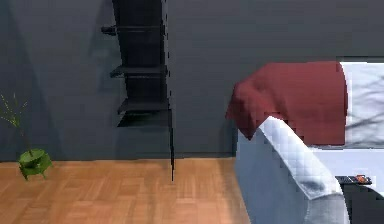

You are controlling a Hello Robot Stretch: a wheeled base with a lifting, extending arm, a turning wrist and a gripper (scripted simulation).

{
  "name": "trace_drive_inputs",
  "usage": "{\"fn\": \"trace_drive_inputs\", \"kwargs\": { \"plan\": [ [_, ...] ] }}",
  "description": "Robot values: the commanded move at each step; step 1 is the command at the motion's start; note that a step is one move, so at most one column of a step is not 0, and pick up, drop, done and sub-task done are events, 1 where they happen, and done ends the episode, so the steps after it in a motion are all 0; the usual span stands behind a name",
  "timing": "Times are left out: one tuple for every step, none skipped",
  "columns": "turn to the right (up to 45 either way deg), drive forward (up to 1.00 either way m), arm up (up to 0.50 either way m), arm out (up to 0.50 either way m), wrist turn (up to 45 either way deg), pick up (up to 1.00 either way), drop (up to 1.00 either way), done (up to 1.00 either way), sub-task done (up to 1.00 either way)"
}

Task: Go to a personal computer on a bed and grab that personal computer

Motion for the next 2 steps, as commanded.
{"fn": "trace_drive_inputs", "kwargs": {
  "plan": [
    [-45.0, 0.00, 0.00, 0.00, 0.0, 0.00, 0.00, 0.00, 0.00],
    [-21.0, 0.00, 0.00, 0.00, 0.0, 0.00, 0.00, 0.00, 0.00]
  ]
}}
